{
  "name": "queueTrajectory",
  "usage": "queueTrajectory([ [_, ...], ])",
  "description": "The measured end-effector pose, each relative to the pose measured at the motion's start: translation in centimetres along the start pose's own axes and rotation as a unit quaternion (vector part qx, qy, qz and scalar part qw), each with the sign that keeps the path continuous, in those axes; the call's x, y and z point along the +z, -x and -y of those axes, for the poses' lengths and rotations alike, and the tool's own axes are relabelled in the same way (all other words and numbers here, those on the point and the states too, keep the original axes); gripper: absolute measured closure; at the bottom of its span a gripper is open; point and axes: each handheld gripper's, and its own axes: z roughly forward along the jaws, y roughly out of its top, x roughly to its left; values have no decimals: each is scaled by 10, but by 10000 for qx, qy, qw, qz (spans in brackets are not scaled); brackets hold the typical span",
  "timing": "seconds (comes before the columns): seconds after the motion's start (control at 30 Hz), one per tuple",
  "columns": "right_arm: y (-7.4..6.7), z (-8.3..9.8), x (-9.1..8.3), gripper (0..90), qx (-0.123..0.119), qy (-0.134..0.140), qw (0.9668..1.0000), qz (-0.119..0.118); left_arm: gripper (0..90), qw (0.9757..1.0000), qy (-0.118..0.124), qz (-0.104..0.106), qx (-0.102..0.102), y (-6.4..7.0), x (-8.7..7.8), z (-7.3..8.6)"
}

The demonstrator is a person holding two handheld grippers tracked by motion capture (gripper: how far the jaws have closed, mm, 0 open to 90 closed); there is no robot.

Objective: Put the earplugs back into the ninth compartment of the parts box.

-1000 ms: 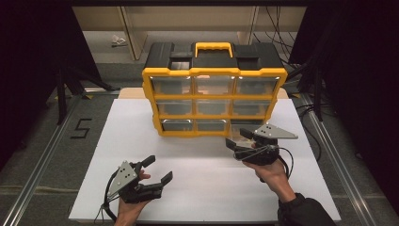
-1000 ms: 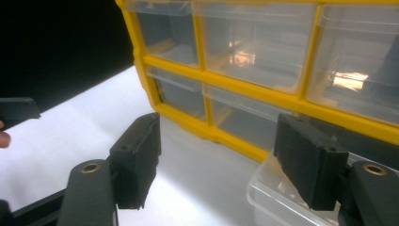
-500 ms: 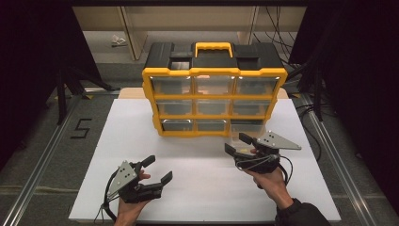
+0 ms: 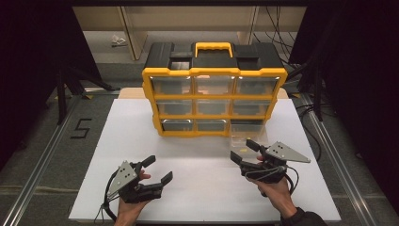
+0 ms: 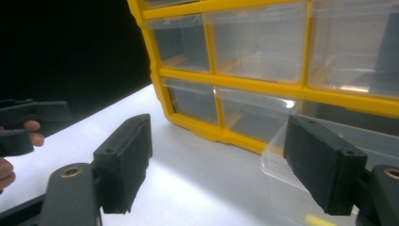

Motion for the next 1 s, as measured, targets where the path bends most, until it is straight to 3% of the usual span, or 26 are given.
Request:
queueTrajectory([
  [0.47,-5,15,-11,138,-29,-22,10000,8,156,10000,-11,77,-10,1,1,0],
  [0.63,-8,23,-14,122,-140,-84,9999,33,155,9999,-34,108,14,1,1,0],
  [1.0,-10,31,-21,122,-138,-42,9999,51,155,9999,-42,136,20,1,2,0],
])
